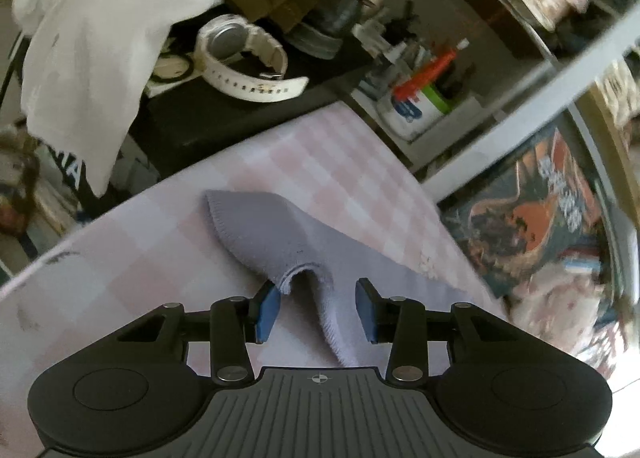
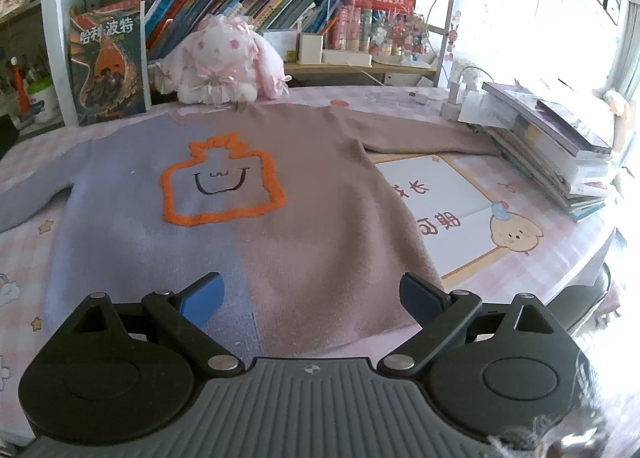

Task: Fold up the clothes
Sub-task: 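Grasp the lavender sleeve cuff with the left gripper and fold it across the body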

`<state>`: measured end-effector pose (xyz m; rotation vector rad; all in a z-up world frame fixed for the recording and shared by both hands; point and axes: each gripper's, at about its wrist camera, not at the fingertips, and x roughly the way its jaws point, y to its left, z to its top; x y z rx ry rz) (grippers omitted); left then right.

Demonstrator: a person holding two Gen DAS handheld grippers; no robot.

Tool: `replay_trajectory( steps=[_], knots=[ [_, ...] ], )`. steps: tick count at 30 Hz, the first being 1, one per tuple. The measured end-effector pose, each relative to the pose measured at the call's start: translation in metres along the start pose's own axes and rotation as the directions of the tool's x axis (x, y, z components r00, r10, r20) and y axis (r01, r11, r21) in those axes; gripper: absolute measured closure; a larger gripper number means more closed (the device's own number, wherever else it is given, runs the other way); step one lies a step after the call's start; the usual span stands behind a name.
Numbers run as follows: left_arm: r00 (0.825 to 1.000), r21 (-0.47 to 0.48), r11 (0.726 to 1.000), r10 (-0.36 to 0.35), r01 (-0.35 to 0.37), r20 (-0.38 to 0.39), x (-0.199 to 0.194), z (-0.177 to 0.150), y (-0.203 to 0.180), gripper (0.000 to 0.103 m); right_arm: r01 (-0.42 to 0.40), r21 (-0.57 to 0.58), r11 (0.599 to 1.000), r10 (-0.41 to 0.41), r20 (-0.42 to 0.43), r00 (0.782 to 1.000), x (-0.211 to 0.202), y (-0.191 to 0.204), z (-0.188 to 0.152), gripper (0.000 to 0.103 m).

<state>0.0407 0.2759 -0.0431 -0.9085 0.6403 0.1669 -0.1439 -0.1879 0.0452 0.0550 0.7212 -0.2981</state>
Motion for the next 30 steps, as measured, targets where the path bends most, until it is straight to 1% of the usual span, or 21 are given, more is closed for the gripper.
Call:
replay_trajectory(
  steps=[3,5,6,8,10,12,13,14,16,17,21,25,30],
  knots=[
    [1.0,-0.049,0.999,-0.021,0.02,-0.005,0.005,-0.001,0.0,0.064,0.007,0.019,1.0,-0.007,-0.002,1.0,0.001,-0.003,0.0,0.008],
    [0.999,-0.061,0.998,-0.035,0.033,-0.028,0.008,-0.005,-0.005,0.064,0.009,0.031,0.999,-0.009,-0.003,1.0,0.002,-0.004,0.001,0.008],
    [0.999,-0.046,0.999,-0.025,0.024,-0.022,0.009,-0.006,-0.008,0.064,0.01,0.037,0.999,-0.01,-0.003,1.0,0.003,-0.005,0.001,0.008],
    [1.0,-0.053,0.998,-0.017,0.017,-0.005,0.01,-0.005,-0.008,0.064,0.01,0.038,0.999,-0.01,-0.001,1.0,0.003,-0.005,0.001,0.008],
    [1.0,-0.105,0.994,0.002,0.0,0.02,0.008,0.001,-0.002,0.068,0.01,0.034,0.999,-0.01,0.002,1.0,0.003,-0.005,0.0,0.008],
    [0.999,-0.152,0.988,0.018,-0.012,0.039,0.007,0.007,0.006,0.076,0.014,0.038,0.999,-0.014,0.002,1.0,0.003,-0.006,-0.001,0.008],
    [0.999,-0.163,0.986,0.022,-0.016,0.039,0.007,0.009,0.01,0.082,0.016,0.041,0.999,-0.016,0.001,1.0,0.003,-0.008,-0.001,0.008],
    [0.999,-0.16,0.987,0.026,-0.02,0.035,0.007,0.009,0.012,0.09,0.019,0.048,0.999,-0.018,-0.003,1.0,0.004,-0.009,-0.001,0.008],
    [0.999,-0.153,0.988,0.034,-0.029,0.028,0.008,0.011,0.016,0.097,0.024,0.06,0.998,-0.024,-0.011,1.0,0.006,-0.011,-0.001,0.008],
    [0.999,-0.147,0.989,0.032,-0.027,0.03,0.008,0.01,0.017,0.098,0.026,0.062,0.998,-0.025,-0.012,1.0,0.007,-0.011,0.0,0.008],
    [0.999,-0.13,0.991,0.021,-0.017,0.03,0.009,0.011,0.019,0.099,0.013,0.047,0.999,-0.012,-0.016,1.0,0.011,-0.009,0.001,0.008],
    [0.999,-0.101,0.994,0.037,-0.033,0.029,0.007,0.01,0.013,0.1,-0.013,0.017,1.0,0.014,-0.022,1.0,0.015,-0.005,0.002,0.008],
    [0.997,-0.003,1.0,0.002,-0.002,0.074,-0.008,0.005,-0.009,0.1,-0.046,-0.009,0.999,0.045,-0.025,0.999,0.022,-0.008,0.004,0.008]
  ],
)
